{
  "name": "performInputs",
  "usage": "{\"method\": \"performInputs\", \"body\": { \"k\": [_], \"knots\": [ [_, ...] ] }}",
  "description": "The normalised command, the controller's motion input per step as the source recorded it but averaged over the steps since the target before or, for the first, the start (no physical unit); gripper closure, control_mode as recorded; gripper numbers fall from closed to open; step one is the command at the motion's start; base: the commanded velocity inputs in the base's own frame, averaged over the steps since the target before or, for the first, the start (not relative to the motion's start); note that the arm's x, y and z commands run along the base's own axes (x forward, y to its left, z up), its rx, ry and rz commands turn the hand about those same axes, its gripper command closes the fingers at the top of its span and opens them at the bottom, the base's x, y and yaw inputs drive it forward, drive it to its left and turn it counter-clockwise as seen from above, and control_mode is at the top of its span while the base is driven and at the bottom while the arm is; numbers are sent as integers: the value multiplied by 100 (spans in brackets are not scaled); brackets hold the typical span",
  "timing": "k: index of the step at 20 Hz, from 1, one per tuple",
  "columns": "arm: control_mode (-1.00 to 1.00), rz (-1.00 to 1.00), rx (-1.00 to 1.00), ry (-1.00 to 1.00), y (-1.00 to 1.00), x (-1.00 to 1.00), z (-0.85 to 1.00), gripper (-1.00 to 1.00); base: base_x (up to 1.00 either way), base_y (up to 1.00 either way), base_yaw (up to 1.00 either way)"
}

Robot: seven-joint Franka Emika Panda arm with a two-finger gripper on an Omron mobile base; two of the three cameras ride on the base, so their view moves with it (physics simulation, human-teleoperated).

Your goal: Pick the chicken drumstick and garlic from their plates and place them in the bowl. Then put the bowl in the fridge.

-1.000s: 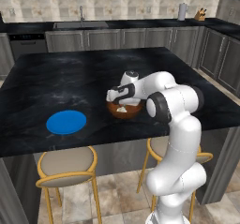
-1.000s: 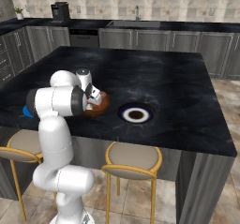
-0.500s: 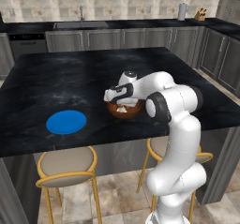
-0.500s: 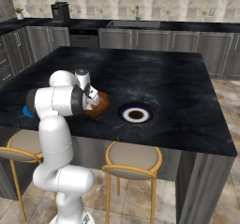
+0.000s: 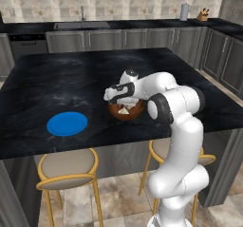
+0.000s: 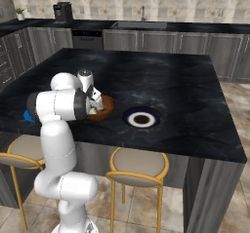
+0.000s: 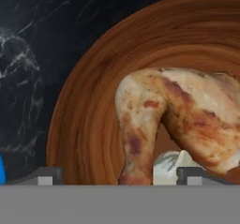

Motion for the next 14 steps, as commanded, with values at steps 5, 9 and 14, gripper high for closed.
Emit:
{"method": "performInputs", "body": {
  "k": [5, 9, 14],
  "knots": [
    [-100, 0, 5, 0, 1, -32, 24, -100, 0, 0, 0],
    [-100, 0, 2, 0, 0, -42, 32, -100, 0, 0, 0],
    [-100, 0, 4, 0, -21, -46, 29, -100, 0, 0, 0]
  ]
}}
